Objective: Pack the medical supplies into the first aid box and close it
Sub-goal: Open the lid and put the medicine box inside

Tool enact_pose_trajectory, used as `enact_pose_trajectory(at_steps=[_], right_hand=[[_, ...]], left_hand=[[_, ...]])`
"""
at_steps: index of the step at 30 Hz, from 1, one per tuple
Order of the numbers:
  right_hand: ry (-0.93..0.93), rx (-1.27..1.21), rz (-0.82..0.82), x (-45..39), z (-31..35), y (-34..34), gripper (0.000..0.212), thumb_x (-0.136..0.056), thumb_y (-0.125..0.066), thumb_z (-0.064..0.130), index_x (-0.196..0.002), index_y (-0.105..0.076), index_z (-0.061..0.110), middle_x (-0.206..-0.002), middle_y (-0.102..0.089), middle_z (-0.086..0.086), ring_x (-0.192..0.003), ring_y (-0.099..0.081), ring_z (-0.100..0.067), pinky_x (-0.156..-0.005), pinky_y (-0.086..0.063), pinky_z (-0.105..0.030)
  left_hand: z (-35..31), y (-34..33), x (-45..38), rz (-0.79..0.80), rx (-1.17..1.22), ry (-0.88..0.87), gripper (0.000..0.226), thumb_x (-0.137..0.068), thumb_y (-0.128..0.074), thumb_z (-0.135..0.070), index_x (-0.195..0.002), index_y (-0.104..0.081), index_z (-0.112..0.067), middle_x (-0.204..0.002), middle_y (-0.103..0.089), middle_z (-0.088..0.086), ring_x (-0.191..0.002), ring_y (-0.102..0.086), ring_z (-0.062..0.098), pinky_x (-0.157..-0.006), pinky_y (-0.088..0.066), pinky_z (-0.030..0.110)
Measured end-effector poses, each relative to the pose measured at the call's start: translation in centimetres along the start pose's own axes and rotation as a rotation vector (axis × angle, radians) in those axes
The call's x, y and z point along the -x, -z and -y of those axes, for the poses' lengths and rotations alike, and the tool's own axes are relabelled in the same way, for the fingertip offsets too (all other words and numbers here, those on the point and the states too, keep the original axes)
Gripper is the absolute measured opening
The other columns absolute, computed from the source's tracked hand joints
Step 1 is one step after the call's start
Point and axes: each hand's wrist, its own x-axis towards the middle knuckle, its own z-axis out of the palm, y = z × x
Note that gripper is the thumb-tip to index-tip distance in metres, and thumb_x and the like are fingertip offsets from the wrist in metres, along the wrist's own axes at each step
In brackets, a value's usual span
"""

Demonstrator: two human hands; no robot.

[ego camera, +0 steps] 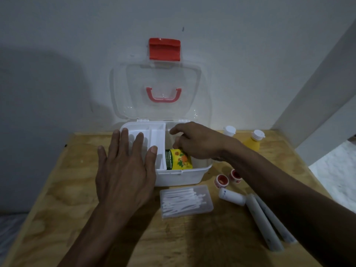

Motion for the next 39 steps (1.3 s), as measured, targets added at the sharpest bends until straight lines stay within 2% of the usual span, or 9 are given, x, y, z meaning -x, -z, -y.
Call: enact_pose_trajectory(at_steps=[4,7,10,14,18,20,24,30,39], right_hand=[[-0.078,-0.338,0.035,0.4,0.1,-0.6,0.047,-0.099,-0.046,0.017,-0.144,-0.036,0.021,-0.124,-0.064,-0.01,-0.105,-0.064,-0.019,-0.09,-0.055,-0.034],[-0.039,-0.347,-0.025,0.9,0.3,-1.7,0.05,-0.098,-0.046,0.019,-0.146,-0.033,0.024,-0.125,-0.063,-0.007,-0.111,-0.061,-0.02,-0.096,-0.052,-0.038],[0.029,-0.287,-0.082,1.7,0.9,-2.3,0.048,-0.101,-0.041,0.021,-0.147,-0.028,0.027,-0.106,-0.067,0.003,-0.105,-0.061,-0.015,-0.098,-0.048,-0.035],[0.079,-0.255,-0.081,2.6,1.5,-2.5,0.055,-0.104,-0.038,0.024,-0.153,-0.014,0.028,-0.146,-0.047,-0.006,-0.125,-0.051,-0.02,-0.099,-0.039,-0.026],[0.123,-0.202,-0.064,2.4,1.8,-2.8,0.058,-0.104,-0.036,0.025,-0.155,-0.007,0.026,-0.159,-0.029,-0.003,-0.134,-0.045,-0.02,-0.108,-0.036,-0.029],[0.134,-0.181,-0.049,2.3,1.8,-2.9,0.059,-0.104,-0.036,0.025,-0.155,-0.005,0.025,-0.159,-0.029,-0.002,-0.133,-0.045,-0.02,-0.109,-0.034,-0.027],[0.128,-0.169,-0.022,2.1,2.0,-3.0,0.059,-0.105,-0.034,0.026,-0.155,-0.003,0.027,-0.136,-0.057,-0.012,-0.108,-0.061,-0.018,-0.094,-0.039,-0.023],[0.12,-0.214,-0.018,2.1,2.0,-2.9,0.057,-0.106,-0.033,0.025,-0.154,-0.003,0.03,-0.142,-0.049,-0.018,-0.127,-0.05,-0.03,-0.102,-0.039,-0.029],[0.128,-0.239,-0.019,1.9,1.8,-2.9,0.055,-0.106,-0.032,0.025,-0.154,-0.007,0.029,-0.149,-0.044,-0.011,-0.13,-0.047,-0.026,-0.097,-0.031,-0.018]], left_hand=[[-0.2,0.1,0.2,-0.003,0.002,0.005,0.07,-0.095,-0.008,-0.059,-0.149,-0.034,-0.024,-0.161,-0.021,0.009,-0.15,-0.011,0.027,-0.119,-0.011,0.054],[-0.2,0.1,0.2,-0.004,0.011,0.012,0.071,-0.095,-0.007,-0.059,-0.15,-0.033,-0.024,-0.162,-0.019,0.008,-0.151,-0.009,0.025,-0.119,-0.01,0.053],[-0.1,0.0,0.3,-0.005,0.012,0.011,0.071,-0.094,-0.006,-0.06,-0.15,-0.032,-0.025,-0.162,-0.017,0.007,-0.151,-0.007,0.025,-0.12,-0.008,0.053],[-0.1,-0.1,0.4,-0.007,0.011,0.002,0.07,-0.095,-0.007,-0.059,-0.15,-0.032,-0.024,-0.162,-0.017,0.007,-0.151,-0.006,0.025,-0.12,-0.008,0.052],[-0.2,0.1,0.5,-0.007,0.013,0.006,0.071,-0.094,-0.004,-0.059,-0.15,-0.031,-0.024,-0.163,-0.016,0.008,-0.151,-0.005,0.025,-0.12,-0.006,0.051],[-0.2,0.1,0.5,-0.009,0.016,0.005,0.071,-0.094,-0.004,-0.059,-0.15,-0.032,-0.025,-0.163,-0.016,0.007,-0.151,-0.006,0.025,-0.12,-0.006,0.052],[-0.2,0.1,0.4,-0.022,0.013,-0.005,0.07,-0.095,-0.006,-0.058,-0.148,-0.036,-0.023,-0.161,-0.021,0.009,-0.151,-0.01,0.027,-0.119,-0.009,0.053],[-0.2,0.1,0.3,-0.019,0.014,-0.007,0.078,-0.092,0.002,-0.061,-0.149,-0.034,-0.024,-0.162,-0.017,0.008,-0.151,-0.007,0.025,-0.119,-0.006,0.051],[-0.1,-0.1,0.2,-0.016,0.014,-0.002,0.075,-0.093,0.0,-0.06,-0.15,-0.033,-0.024,-0.163,-0.015,0.007,-0.151,-0.005,0.024,-0.12,-0.005,0.05]])
